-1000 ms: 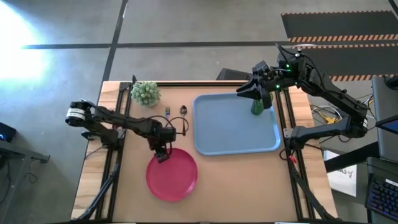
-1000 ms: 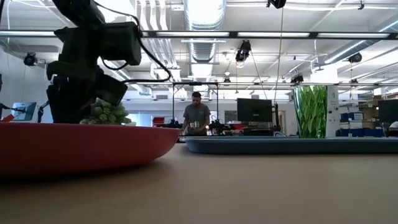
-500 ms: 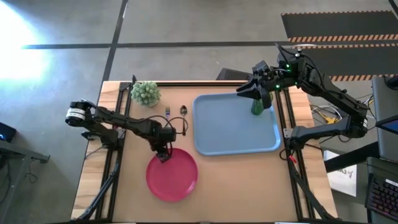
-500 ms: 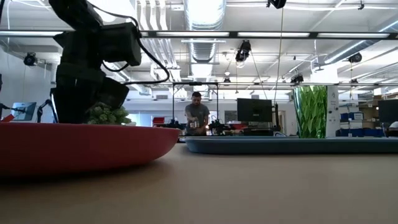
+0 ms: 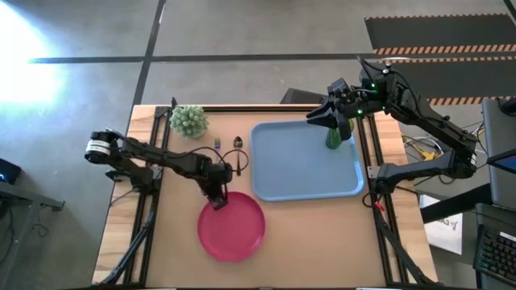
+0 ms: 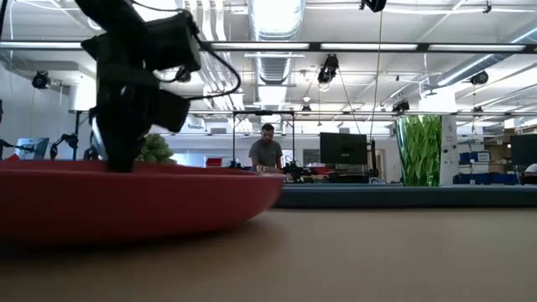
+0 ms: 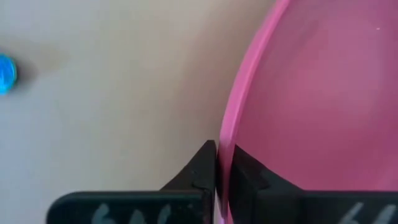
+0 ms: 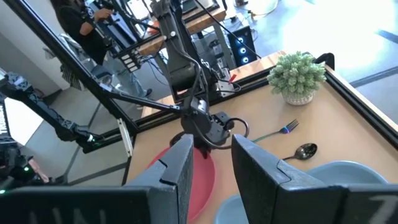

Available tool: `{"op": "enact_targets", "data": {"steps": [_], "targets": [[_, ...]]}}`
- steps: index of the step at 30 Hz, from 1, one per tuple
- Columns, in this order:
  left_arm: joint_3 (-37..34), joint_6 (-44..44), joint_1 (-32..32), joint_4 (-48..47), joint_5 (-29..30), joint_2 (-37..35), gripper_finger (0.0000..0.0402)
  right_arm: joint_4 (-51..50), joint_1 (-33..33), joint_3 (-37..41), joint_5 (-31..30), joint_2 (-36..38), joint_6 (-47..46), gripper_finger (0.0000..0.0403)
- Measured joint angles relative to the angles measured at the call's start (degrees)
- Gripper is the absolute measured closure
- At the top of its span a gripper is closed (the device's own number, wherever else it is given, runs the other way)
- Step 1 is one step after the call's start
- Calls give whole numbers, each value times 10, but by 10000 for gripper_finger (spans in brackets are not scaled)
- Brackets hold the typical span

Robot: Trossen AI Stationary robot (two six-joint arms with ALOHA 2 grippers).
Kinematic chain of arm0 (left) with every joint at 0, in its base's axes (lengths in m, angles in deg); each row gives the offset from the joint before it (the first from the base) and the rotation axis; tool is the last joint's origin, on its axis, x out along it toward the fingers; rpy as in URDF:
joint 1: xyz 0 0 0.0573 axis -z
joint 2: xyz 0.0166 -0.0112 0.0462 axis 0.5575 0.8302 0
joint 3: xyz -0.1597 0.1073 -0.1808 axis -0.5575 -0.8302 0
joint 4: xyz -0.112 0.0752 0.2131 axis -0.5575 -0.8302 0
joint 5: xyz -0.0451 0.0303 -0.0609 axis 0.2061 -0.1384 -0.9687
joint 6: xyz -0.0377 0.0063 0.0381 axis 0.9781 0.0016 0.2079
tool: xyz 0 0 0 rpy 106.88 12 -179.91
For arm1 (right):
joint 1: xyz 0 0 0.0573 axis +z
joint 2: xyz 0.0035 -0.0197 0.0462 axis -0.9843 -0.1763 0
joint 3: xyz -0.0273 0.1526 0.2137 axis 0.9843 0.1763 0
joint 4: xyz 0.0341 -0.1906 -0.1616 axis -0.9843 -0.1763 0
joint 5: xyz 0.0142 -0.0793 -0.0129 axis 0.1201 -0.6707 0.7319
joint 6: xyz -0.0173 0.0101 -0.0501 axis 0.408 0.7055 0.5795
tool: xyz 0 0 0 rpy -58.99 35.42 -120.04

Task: Pick and place plate/cup/fork/spoon on tray
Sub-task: Put the pink plate on the blue tray

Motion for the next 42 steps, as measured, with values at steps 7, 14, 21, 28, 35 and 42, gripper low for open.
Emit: {"op": "enact_targets", "data": {"steps": [7, 14, 21, 28, 35, 42], "targets": [[74, -31, 1, 18, 40, -6, 401, 0, 0, 0, 0, 0, 0, 305], [131, -59, -26, 127, 146, -13, 401, -4, 0, 0, 0, 0, 4, 305], [144, -93, -89, 269, 185, -12, 401, -6, 0, 4, 0, 0, 4, 305], [140, -88, -147, 297, 181, -12, 402, -7, 0, 4, 0, 0, 4, 305], [138, -87, -156, 400, 179, -6, 402, -7, 0, 4, 0, 0, 14, 305], [142, -43, -156, 502, 155, 79, 401, -16, 0, 4, 0, 0, 13, 305]]}}
